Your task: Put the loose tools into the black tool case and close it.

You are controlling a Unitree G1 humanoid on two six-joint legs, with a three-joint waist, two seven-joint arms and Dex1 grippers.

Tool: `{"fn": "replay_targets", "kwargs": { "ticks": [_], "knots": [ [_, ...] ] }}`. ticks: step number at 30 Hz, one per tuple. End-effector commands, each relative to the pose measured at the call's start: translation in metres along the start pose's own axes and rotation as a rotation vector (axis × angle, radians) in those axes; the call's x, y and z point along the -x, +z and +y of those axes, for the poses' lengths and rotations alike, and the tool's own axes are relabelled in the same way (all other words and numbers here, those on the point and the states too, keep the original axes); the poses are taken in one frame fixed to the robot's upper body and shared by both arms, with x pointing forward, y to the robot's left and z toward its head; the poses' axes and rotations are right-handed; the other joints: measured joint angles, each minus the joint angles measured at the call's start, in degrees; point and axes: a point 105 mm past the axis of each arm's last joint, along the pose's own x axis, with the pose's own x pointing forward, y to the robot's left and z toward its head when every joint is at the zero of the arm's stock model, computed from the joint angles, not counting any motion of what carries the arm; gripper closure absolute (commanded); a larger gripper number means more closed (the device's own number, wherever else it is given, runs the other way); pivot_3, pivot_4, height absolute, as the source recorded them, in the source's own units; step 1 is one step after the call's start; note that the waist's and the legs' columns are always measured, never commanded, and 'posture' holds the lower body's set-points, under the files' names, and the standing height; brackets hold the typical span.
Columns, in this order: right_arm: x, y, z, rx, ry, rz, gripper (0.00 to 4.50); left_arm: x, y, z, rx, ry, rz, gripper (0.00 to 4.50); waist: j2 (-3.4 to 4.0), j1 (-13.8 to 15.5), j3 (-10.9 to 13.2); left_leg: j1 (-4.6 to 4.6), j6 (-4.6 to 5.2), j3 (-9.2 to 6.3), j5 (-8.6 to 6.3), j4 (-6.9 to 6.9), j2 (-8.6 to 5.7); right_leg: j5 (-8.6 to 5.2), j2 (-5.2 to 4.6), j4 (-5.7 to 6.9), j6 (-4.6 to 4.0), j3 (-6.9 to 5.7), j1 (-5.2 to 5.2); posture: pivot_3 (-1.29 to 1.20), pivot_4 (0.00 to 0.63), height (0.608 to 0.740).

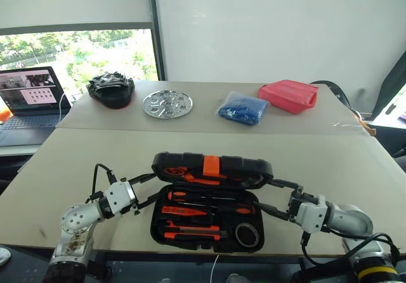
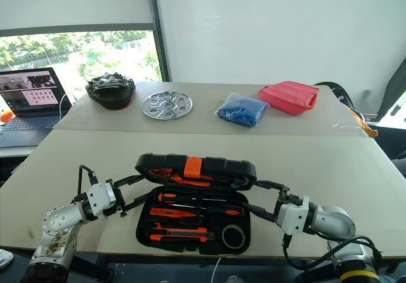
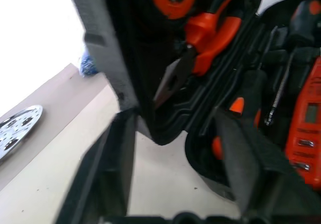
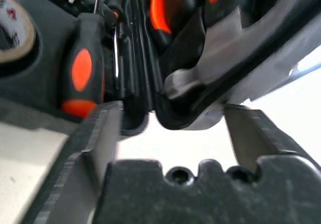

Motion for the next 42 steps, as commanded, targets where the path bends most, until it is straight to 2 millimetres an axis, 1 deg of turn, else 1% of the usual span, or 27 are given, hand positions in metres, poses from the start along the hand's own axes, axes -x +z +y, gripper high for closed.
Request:
{"fn": "replay_targets", "kwargs": {
  "ticks": [1,2,5,6,7,8,12,15,17,19,20,23,26,27,28,29,30,33,37,39,42],
  "knots": [
    [0.0,0.009,0.004,0.079,0.045,-0.054,0.06,0.003,0.012,0.001,-0.033,-0.05,-0.03,1.8,0.0,-0.05,0.0,0.03,0.0,0.0,0.0,-0.04,0.0,0.0,0.0,-0.01,-0.01,0.01,0.01,0.0,0.15,0.74],
    [0.003,0.007,0.005,0.076,0.052,-0.044,0.06,0.008,0.012,0.003,-0.032,-0.057,-0.02,1.8,0.0,-0.1,0.0,0.05,0.01,0.0,0.0,-0.07,0.0,-0.01,0.0,-0.01,-0.01,0.0,0.02,0.0,0.15,0.74],
    [0.012,0.008,0.003,0.087,0.061,-0.036,0.0,0.022,0.014,0.01,-0.033,-0.069,0.009,1.15,0.0,-0.09,0.0,0.06,0.01,0.03,-0.01,-0.08,0.03,-0.01,0.0,0.0,-0.02,0.04,0.01,0.0,0.15,0.74],
    [0.013,0.009,0.004,0.097,0.07,-0.04,0.0,0.025,0.014,0.011,-0.029,-0.08,0.017,0.82,0.0,-0.01,0.0,0.07,0.01,0.03,-0.01,-0.08,0.03,-0.01,-0.01,0.0,-0.02,0.04,0.02,0.0,0.15,0.74],
    [0.014,0.01,0.005,0.105,0.085,-0.046,0.0,0.027,0.014,0.011,-0.03,-0.084,0.024,0.34,0.0,0.01,0.0,0.09,0.01,0.03,0.0,-0.07,0.03,-0.01,-0.01,0.01,-0.02,0.04,0.05,0.0,0.15,0.74],
    [0.016,0.011,0.008,0.115,0.102,-0.05,0.0,0.031,0.013,0.011,-0.024,-0.091,0.038,0.12,0.0,0.02,0.0,0.17,0.01,0.03,0.0,-0.07,0.03,-0.01,-0.02,0.0,-0.02,0.04,0.12,0.0,0.15,0.74],
    [0.031,0.006,0.012,0.101,0.143,0.003,0.0,0.052,0.0,0.011,0.089,-0.078,0.134,0.12,-0.01,0.15,0.01,0.31,0.02,0.06,-0.01,-0.09,0.04,-0.04,-0.03,-0.06,-0.03,0.04,0.29,0.0,0.15,0.74],
    [0.046,0.003,0.019,0.013,0.183,0.055,0.0,0.069,-0.011,0.013,0.181,-0.056,0.209,0.12,-0.01,0.23,0.01,0.45,0.02,0.06,-0.01,-0.08,0.03,-0.05,-0.04,-0.08,-0.02,0.03,0.46,0.0,0.15,0.74],
    [0.053,0.005,0.027,-0.116,0.214,0.079,0.5,0.071,-0.011,0.008,0.209,-0.082,0.219,0.0,-0.01,0.27,0.01,0.61,0.06,0.05,-0.04,-0.1,0.05,-0.11,-0.04,-0.12,-0.05,-0.01,0.64,0.0,0.15,0.74],
    [0.055,0.013,0.039,-0.198,0.268,0.069,1.03,0.068,-0.01,0.0,0.236,-0.119,0.216,0.52,-0.01,0.24,0.01,0.81,0.15,0.06,-0.1,-0.11,0.06,-0.15,-0.04,-0.16,-0.07,0.0,0.86,0.0,0.15,0.74],
    [0.055,0.016,0.043,-0.257,0.284,0.069,1.32,0.067,-0.009,-0.003,0.248,-0.133,0.216,0.62,-0.01,0.23,0.01,0.84,0.16,0.06,-0.1,-0.16,0.06,-0.17,-0.06,-0.17,-0.07,0.0,0.9,0.0,0.15,0.74],
    [0.048,0.021,0.053,-0.341,0.324,0.078,2.42,0.058,-0.008,-0.017,0.272,-0.19,0.213,1.74,-0.02,0.09,0.01,0.86,0.16,0.05,-0.11,-0.15,0.1,-0.19,-0.03,-0.14,-0.09,0.0,0.9,0.0,0.15,0.74],
    [0.04,0.014,0.061,-0.411,0.35,0.145,3.49,0.05,-0.007,-0.026,0.283,-0.229,0.215,2.9,-0.02,0.11,0.01,0.89,0.16,0.07,-0.1,-0.14,0.11,-0.2,0.0,-0.12,-0.09,0.02,0.91,0.0,0.15,0.74],
    [0.036,0.016,0.06,-0.406,0.344,0.133,3.86,0.047,-0.008,-0.027,0.28,-0.228,0.222,3.31,-0.02,0.17,0.01,0.88,0.16,0.06,-0.1,-0.12,0.1,-0.2,0.01,-0.12,-0.09,0.01,0.9,0.0,0.15,0.74],
    [0.031,0.016,0.058,-0.417,0.334,0.129,4.12,0.045,-0.007,-0.029,0.293,-0.24,0.221,3.65,-0.02,0.24,0.01,0.88,0.16,0.06,-0.1,-0.11,0.1,-0.2,0.01,-0.12,-0.09,0.0,0.9,0.0,0.15,0.74],
    [0.027,0.017,0.056,-0.418,0.328,0.125,4.48,0.043,-0.006,-0.032,0.304,-0.252,0.222,4.08,-0.02,0.27,0.01,0.87,0.16,0.06,-0.1,-0.11,0.09,-0.21,0.01,-0.12,-0.07,0.0,0.89,0.0,0.15,0.74],
    [0.02,0.017,0.053,-0.425,0.322,0.122,4.5,0.04,-0.005,-0.035,0.311,-0.27,0.224,4.35,-0.02,0.25,0.01,0.86,0.16,0.05,-0.1,-0.11,0.09,-0.21,0.02,-0.13,-0.07,0.0,0.88,0.0,0.15,0.74],
    [0.009,0.014,0.047,-0.452,0.309,0.135,4.5,0.033,-0.003,-0.04,0.321,-0.292,0.231,4.35,-0.02,0.3,0.02,0.82,0.15,0.05,-0.11,-0.11,0.07,-0.23,0.02,-0.14,-0.05,0.0,0.86,0.0,0.15,0.74],
    [-0.005,-0.003,0.033,-0.482,0.262,0.209,4.5,0.017,0.003,-0.043,0.349,-0.28,0.195,4.35,-0.02,0.28,0.02,0.8,0.16,0.04,-0.11,-0.11,0.08,-0.23,0.02,-0.15,-0.05,-0.02,0.85,0.0,0.15,0.74],
    [-0.017,-0.014,0.018,-0.485,0.217,0.24,4.5,0.008,0.001,-0.041,0.365,-0.239,0.196,4.35,-0.01,0.34,0.03,0.75,0.15,0.05,-0.1,-0.08,0.05,-0.23,0.01,-0.14,-0.04,0.0,0.81,0.0,0.15,0.74],
    [-0.032,-0.026,-0.003,-0.515,0.15,0.264,4.5,-0.001,0.0,-0.038,0.385,-0.198,0.19,4.35,-0.02,0.35,0.05,0.75,0.14,0.04,-0.09,0.01,0.05,-0.22,0.01,-0.14,-0.03,-0.01,0.83,0.0,0.15,0.74]
  ]
}}
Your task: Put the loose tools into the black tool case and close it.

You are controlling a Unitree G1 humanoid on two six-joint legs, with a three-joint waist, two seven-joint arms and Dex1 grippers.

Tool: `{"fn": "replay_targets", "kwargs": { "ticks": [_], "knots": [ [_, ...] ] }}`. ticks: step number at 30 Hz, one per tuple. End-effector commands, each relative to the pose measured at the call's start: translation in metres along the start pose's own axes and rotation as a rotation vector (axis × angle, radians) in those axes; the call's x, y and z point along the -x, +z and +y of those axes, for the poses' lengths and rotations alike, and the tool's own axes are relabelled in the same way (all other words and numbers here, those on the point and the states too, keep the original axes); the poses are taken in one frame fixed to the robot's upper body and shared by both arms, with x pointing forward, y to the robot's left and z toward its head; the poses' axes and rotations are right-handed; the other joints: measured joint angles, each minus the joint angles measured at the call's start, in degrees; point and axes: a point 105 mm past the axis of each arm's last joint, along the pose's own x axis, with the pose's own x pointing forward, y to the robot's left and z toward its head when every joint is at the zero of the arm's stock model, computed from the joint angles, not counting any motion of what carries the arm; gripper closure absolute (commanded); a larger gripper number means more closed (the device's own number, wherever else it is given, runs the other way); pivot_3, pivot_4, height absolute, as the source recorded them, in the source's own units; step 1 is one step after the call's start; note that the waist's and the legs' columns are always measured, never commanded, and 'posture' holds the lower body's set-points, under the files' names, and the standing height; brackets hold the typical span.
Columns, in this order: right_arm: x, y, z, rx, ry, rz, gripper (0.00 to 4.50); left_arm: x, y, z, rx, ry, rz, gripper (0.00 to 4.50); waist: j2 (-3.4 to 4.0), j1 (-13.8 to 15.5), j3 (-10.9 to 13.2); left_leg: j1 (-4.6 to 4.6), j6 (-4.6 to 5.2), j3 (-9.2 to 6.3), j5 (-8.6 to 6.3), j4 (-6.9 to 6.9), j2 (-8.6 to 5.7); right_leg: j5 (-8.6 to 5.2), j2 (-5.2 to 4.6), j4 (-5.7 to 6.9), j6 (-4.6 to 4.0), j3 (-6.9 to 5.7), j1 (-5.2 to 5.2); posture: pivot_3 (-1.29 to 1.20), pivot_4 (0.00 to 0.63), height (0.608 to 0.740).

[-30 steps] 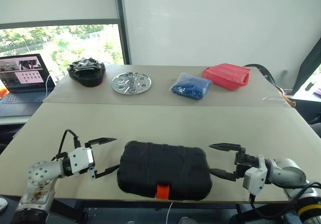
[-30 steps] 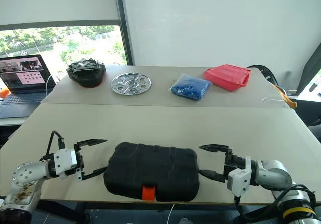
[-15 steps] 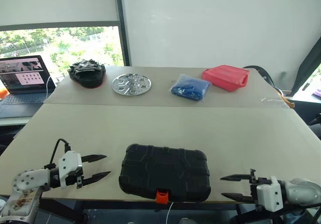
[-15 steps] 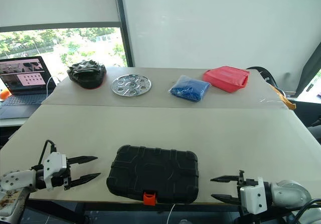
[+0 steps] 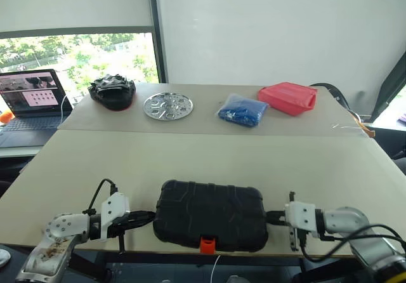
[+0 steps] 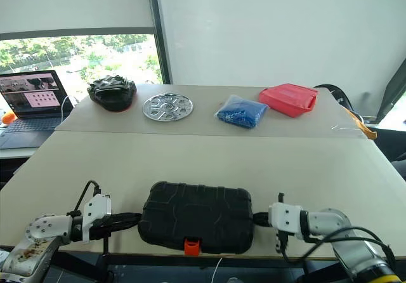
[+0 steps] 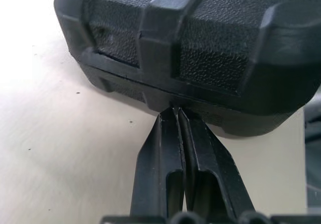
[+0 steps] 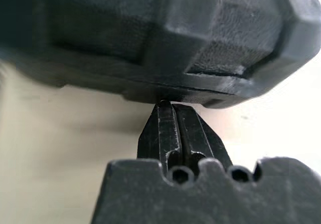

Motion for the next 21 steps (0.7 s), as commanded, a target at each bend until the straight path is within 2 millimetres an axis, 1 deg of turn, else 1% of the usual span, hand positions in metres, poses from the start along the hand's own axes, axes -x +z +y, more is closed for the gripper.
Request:
{"fn": "replay_targets", "kwargs": {
  "ticks": [1,3,4,7,9,12,14,17,19,21],
  "knots": [
    [-0.011,0.021,-0.047,-0.022,-0.142,-0.041,4.5,-0.021,0.021,-0.001,-0.04,-0.007,-0.072,4.35,-0.01,-0.05,0.01,-0.02,-0.01,0.0,0.02,0.0,-0.01,0.02,0.0,0.0,0.03,0.0,-0.01,0.0,0.15,0.74],
    [-0.016,0.014,-0.061,-0.044,-0.168,0.018,4.5,-0.024,0.021,-0.002,-0.042,-0.012,-0.072,4.35,0.0,-0.06,0.01,-0.02,-0.01,-0.02,0.03,-0.02,-0.01,0.02,0.01,0.02,0.01,0.0,-0.03,0.0,0.15,0.74],
    [-0.017,0.011,-0.065,-0.051,-0.175,0.039,4.5,-0.025,0.021,-0.002,-0.042,-0.013,-0.071,4.35,0.0,-0.01,0.02,-0.06,-0.01,-0.02,0.02,-0.06,-0.02,0.02,0.01,0.02,0.0,0.0,-0.08,0.0,0.15,0.74],
    [-0.021,0.004,-0.085,-0.11,-0.259,0.112,4.5,-0.028,0.023,-0.003,-0.044,-0.014,-0.082,4.35,0.01,0.1,0.01,-0.32,0.01,-0.05,0.0,-0.09,-0.02,0.03,0.0,0.01,-0.01,-0.04,-0.33,0.0,0.15,0.74],
    [-0.022,0.003,-0.09,-0.123,-0.279,0.132,4.5,-0.029,0.024,-0.005,-0.044,-0.016,-0.094,4.35,0.01,0.16,0.01,-0.46,0.02,-0.04,-0.01,-0.1,-0.03,0.04,-0.02,0.04,-0.02,-0.01,-0.48,0.0,0.15,0.74],
    [-0.02,0.008,-0.092,-0.126,-0.313,0.147,4.5,-0.023,0.023,-0.007,-0.039,-0.01,-0.083,4.35,0.01,0.24,0.01,-0.94,0.01,-0.06,0.0,-0.02,-0.04,0.06,-0.04,0.16,-0.03,-0.03,-1.01,0.0,0.15,0.74],
    [-0.014,0.014,-0.087,-0.123,-0.31,0.124,4.5,-0.011,0.02,-0.003,-0.013,0.013,-0.065,4.35,0.01,0.16,0.01,-0.94,0.02,-0.05,-0.01,-0.04,-0.04,0.06,-0.05,0.16,-0.03,-0.02,-1.02,0.0,0.15,0.74],
    [0.003,0.024,-0.074,-0.094,-0.299,0.06,4.5,0.013,0.022,-0.001,0.041,-0.011,-0.055,4.35,0.01,0.06,0.01,-0.95,0.02,-0.07,-0.01,-0.08,-0.01,0.05,-0.03,0.14,-0.03,-0.05,-1.04,0.0,0.15,0.74],
    [0.018,0.035,-0.065,-0.071,-0.287,-0.026,4.5,0.026,0.034,0.001,0.108,-0.065,-0.076,4.35,0.01,0.07,0.01,-0.95,0.02,-0.09,-0.01,-0.1,0.0,0.05,-0.02,0.13,-0.03,-0.08,-1.03,0.0,0.15,0.74],
    [0.031,0.039,-0.048,-0.076,-0.236,-0.052,4.5,0.032,0.051,0.006,0.152,-0.114,-0.103,4.35,0.02,0.17,0.02,-0.96,0.02,-0.1,-0.01,-0.07,-0.01,0.04,-0.03,0.12,-0.01,-0.11,-1.01,0.0,0.15,0.74]
  ]
}}
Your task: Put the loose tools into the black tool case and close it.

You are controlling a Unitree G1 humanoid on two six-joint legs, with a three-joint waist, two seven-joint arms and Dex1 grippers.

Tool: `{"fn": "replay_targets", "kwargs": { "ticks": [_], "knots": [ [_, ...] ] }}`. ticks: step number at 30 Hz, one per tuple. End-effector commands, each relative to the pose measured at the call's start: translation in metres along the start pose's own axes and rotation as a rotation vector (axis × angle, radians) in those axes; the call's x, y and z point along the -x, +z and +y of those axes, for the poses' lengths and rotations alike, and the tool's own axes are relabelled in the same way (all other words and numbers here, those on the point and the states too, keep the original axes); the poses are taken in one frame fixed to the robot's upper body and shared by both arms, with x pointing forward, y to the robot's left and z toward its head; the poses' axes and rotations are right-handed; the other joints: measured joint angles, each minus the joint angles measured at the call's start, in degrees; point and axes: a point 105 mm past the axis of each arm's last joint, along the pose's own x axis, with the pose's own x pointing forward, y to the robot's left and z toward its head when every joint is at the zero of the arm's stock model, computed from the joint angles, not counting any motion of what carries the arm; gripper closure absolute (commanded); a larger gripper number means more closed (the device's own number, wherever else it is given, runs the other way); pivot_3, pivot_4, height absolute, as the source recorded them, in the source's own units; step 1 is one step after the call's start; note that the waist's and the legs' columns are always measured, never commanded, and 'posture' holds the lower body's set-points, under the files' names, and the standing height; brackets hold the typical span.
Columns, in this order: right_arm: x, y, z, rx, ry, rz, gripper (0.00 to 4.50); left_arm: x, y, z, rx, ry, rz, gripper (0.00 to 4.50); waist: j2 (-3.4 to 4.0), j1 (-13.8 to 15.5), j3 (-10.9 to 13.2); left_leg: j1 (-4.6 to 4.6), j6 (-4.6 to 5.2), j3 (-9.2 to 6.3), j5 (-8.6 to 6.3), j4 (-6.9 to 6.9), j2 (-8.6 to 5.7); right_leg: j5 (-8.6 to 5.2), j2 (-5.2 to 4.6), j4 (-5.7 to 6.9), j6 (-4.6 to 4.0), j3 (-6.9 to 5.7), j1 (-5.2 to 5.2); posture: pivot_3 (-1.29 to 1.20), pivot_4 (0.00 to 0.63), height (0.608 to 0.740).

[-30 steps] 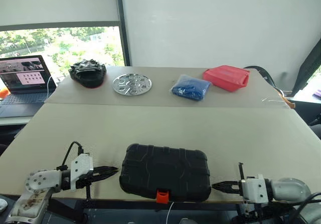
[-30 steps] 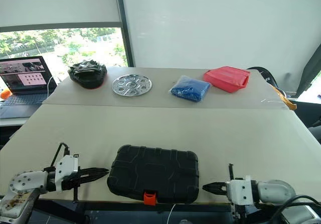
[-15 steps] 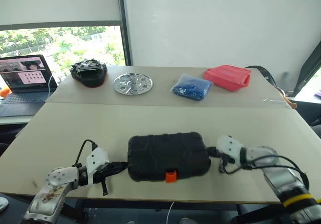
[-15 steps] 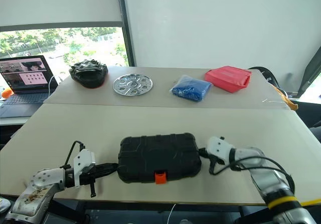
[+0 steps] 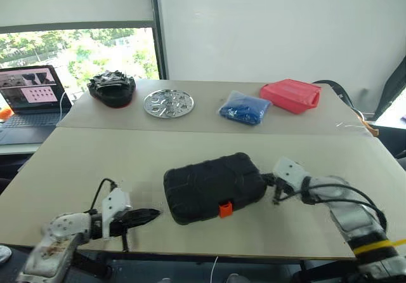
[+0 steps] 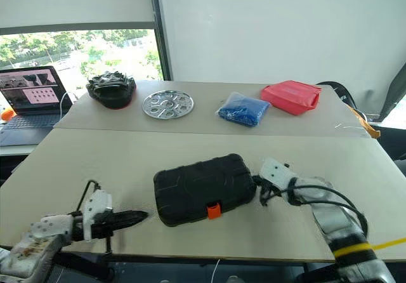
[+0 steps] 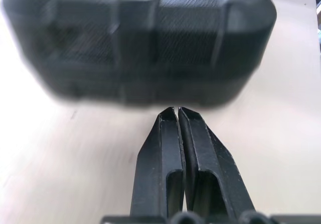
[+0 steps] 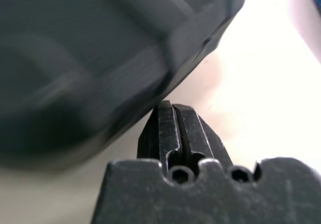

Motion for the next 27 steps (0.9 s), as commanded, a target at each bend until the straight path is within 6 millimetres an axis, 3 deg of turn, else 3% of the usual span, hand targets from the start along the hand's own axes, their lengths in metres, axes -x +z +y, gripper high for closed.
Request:
{"fn": "replay_targets", "kwargs": {
  "ticks": [1,4,6,12,19,27],
  "knots": [
    [0.032,0.028,0.013,0.064,0.073,-0.127,4.5,0.006,0.048,0.004,0.023,-0.101,-0.099,4.35,0.01,0.23,0.01,0.03,0.0,0.01,0.0,0.04,-0.01,-0.01,-0.01,0.02,0.01,0.01,0.05,0.0,0.15,0.74],
    [0.045,0.026,0.043,0.018,0.183,-0.12,4.5,-0.009,0.078,0.015,0.014,-0.156,-0.141,4.35,-0.1,1.0,-0.03,0.07,-0.01,-0.02,0.01,0.1,-0.01,-0.07,0.03,0.02,0.12,-0.06,0.13,0.0,0.15,0.74],
    [0.046,0.028,0.066,-0.001,0.254,-0.131,4.5,-0.03,0.095,0.022,-0.022,-0.18,-0.157,4.35,-0.08,1.09,-0.03,0.13,-0.01,-0.02,0.01,0.11,0.02,-0.23,0.09,0.03,0.4,-0.04,0.21,0.0,0.15,0.74],
    [0.027,0.041,0.104,-0.047,0.305,-0.173,4.5,-0.095,0.107,0.023,-0.125,-0.276,-0.085,4.35,-0.09,0.17,-0.04,0.1,-0.02,-0.01,0.02,0.15,-0.04,-0.07,0.13,0.04,0.15,0.07,0.17,0.0,0.15,0.74],
    [0.0,0.059,0.117,-0.035,0.301,-0.212,4.5,-0.15,0.104,0.032,-0.181,-0.232,-0.032,4.35,-0.12,0.11,-0.02,0.0,-0.03,-0.05,0.03,0.18,-0.07,-0.02,0.14,0.05,0.06,0.06,0.08,0.0,0.15,0.74],
    [-0.015,0.066,0.111,-0.012,0.274,-0.221,4.5,-0.168,0.084,0.031,-0.19,-0.212,0.058,4.35,-0.11,0.55,-0.02,0.02,-0.02,-0.07,0.02,0.17,-0.08,-0.03,0.13,0.04,0.07,0.05,0.14,0.0,0.15,0.74]
  ]
}}
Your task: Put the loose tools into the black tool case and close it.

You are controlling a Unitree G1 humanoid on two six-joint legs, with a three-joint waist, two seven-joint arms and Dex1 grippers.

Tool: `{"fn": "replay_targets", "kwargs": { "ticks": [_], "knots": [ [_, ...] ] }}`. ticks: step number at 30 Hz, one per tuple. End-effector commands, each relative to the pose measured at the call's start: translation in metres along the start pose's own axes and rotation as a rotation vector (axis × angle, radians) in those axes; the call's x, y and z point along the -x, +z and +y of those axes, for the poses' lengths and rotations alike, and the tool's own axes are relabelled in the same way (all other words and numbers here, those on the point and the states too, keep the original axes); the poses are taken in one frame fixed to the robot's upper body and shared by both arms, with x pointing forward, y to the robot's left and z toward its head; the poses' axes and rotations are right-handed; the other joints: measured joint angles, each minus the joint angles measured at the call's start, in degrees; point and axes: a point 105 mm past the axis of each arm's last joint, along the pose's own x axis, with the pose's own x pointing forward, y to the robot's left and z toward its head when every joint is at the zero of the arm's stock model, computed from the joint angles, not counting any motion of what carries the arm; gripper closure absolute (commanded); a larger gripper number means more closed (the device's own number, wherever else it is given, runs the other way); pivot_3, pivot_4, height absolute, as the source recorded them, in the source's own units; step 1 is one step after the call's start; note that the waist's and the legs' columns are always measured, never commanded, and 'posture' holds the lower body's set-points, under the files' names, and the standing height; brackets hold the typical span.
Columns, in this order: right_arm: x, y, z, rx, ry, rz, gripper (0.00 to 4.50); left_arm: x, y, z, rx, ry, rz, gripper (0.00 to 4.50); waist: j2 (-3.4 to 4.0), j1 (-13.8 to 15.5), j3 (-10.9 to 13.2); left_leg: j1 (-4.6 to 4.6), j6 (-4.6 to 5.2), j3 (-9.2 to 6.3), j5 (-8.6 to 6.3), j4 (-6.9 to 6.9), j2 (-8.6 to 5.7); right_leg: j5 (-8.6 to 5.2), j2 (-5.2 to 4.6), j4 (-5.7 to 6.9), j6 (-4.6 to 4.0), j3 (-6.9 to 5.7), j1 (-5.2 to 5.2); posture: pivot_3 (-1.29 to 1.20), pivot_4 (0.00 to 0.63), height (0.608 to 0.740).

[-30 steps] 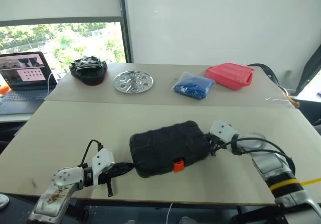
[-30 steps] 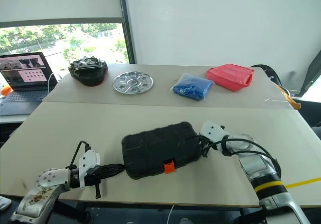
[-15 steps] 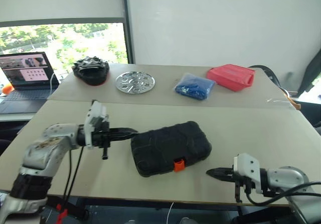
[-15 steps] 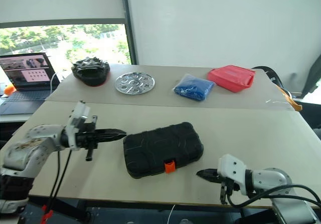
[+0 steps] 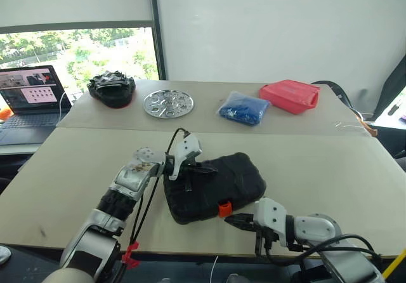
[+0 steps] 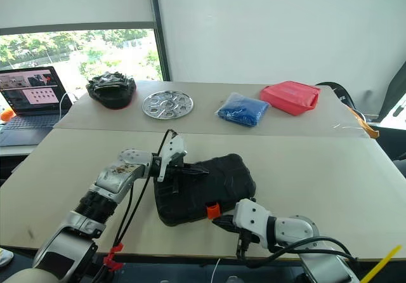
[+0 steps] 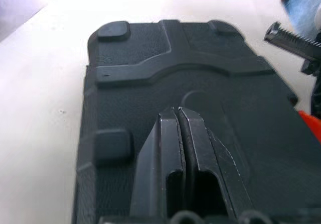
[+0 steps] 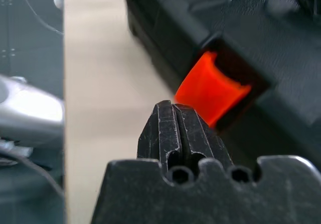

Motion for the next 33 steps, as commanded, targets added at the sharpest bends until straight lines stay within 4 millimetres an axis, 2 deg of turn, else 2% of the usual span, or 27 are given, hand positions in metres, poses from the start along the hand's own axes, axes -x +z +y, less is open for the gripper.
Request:
{"fn": "replay_targets", "kwargs": {
  "ticks": [1,11,19,25,28,31,33],
  "knots": [
    [-0.002,0.005,-0.004,0.032,-0.008,-0.002,4.5,-0.005,-0.015,-0.003,-0.001,0.002,0.071,4.35,0.0,0.23,0.0,0.0,0.0,0.0,0.0,0.0,0.0,0.0,0.0,-0.01,0.0,0.0,0.01,0.0,0.15,0.74],
    [-0.008,-0.001,-0.017,0.059,-0.047,0.02,4.5,-0.005,-0.029,-0.01,0.036,0.003,0.113,4.35,0.0,0.23,-0.02,0.31,-0.01,0.01,0.01,0.02,0.01,-0.02,0.0,0.05,0.05,0.01,0.27,0.0,0.15,0.74],
    [-0.012,0.005,-0.031,0.074,-0.092,-0.011,4.5,-0.003,-0.045,-0.009,0.089,0.029,0.172,4.35,0.0,-0.18,-0.02,0.78,-0.01,0.0,0.01,-0.01,0.02,-0.22,0.01,-0.01,0.39,0.01,0.78,0.0,0.15,0.74],
    [-0.015,0.007,-0.039,0.064,-0.144,-0.022,4.5,-0.007,-0.055,-0.016,0.131,0.013,0.197,4.35,0.0,-0.6,-0.02,0.96,-0.01,0.0,0.01,-0.01,0.02,-0.24,0.01,0.0,0.41,0.01,0.95,0.0,0.15,0.74],
    [-0.014,0.007,-0.037,0.031,-0.141,-0.033,4.5,-0.007,-0.057,-0.018,0.118,0.013,0.192,4.35,0.0,-0.73,-0.02,0.96,-0.01,-0.01,0.01,-0.01,0.03,-0.24,0.01,0.01,0.41,0.01,0.96,0.0,0.15,0.74],
    [0.001,0.007,-0.032,0.004,-0.112,-0.049,4.5,0.003,-0.027,-0.009,0.053,0.057,-0.009,4.35,0.01,-0.76,-0.03,0.96,-0.01,0.0,0.01,-0.02,0.03,-0.24,0.01,0.01,0.41,0.02,0.95,0.0,0.15,0.74],
    [0.018,0.01,-0.031,-0.041,-0.098,-0.099,4.5,0.023,-0.004,-0.003,0.042,0.089,-0.16,4.35,0.08,-0.66,-0.05,0.92,-0.01,-0.01,0.01,-0.03,0.02,-0.24,0.0,-0.01,0.41,0.02,0.93,0.0,0.15,0.74]
  ]
}}
